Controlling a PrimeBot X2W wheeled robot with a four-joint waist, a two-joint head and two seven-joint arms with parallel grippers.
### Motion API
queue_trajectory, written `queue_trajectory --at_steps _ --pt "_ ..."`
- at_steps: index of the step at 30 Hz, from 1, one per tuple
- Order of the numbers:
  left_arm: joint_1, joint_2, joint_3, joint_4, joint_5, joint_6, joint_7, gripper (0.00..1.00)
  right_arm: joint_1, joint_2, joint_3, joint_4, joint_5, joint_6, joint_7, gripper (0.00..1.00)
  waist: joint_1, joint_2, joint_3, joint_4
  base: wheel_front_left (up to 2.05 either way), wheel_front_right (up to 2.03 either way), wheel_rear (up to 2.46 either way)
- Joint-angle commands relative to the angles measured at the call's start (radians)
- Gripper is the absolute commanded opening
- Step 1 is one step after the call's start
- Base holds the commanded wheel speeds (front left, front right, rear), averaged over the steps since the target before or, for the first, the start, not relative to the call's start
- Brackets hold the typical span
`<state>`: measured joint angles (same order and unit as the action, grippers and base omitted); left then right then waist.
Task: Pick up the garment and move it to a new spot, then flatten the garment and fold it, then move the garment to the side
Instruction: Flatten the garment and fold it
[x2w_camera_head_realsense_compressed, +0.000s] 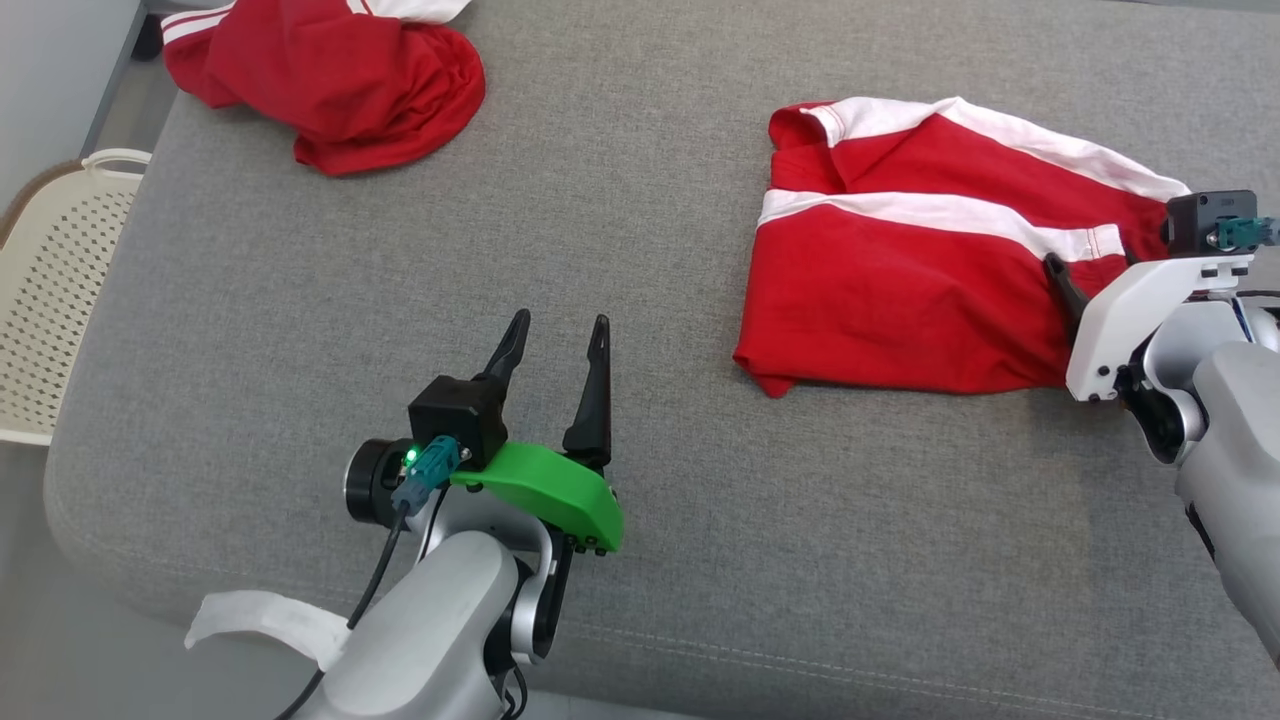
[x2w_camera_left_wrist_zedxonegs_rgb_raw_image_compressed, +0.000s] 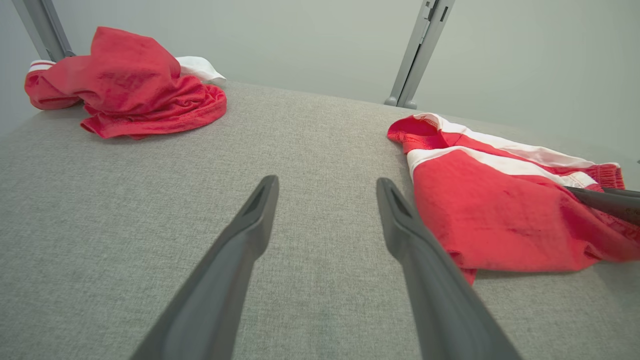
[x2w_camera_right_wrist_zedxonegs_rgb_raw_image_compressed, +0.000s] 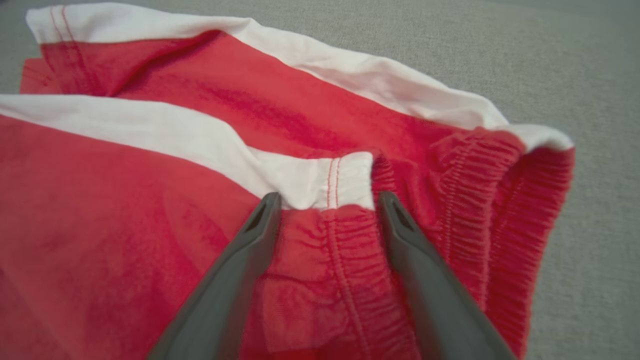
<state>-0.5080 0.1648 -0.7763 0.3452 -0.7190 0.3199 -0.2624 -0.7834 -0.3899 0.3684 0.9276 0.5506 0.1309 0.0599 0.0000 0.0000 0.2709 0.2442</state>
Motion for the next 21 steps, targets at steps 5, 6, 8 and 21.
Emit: queue_trajectory --at_steps 5,6,8,21 --pt "0.019 0.006 0.01 -0.001 0.011 -0.001 -0.002 1.0 -0.015 -0.019 0.052 -0.018 0.04 0.0 -0.009 0.42 0.0 0.0 0.006 0.008 0.0 0.0 0.0" --pt "0.02 0.007 0.013 -0.001 0.01 0.0 -0.002 1.0 -0.018 -0.023 0.063 -0.024 0.042 0.0 -0.017 0.31 0.0 0.0 0.005 0.007 0.0 0.0 0.0" --pt "0.026 0.013 0.021 0.001 0.007 0.0 -0.002 1.0 -0.026 -0.021 0.088 -0.046 0.047 0.0 -0.048 0.0 0.0 0.0 0.003 0.0 0.0 0.0 0.0" --pt "0.064 0.043 0.057 -0.015 -0.001 0.022 -0.001 1.0 0.012 -0.001 0.24 -0.275 0.178 0.0 -0.172 0.0 0.0 0.0 -0.058 -0.106 0.0 0.0 0.0"
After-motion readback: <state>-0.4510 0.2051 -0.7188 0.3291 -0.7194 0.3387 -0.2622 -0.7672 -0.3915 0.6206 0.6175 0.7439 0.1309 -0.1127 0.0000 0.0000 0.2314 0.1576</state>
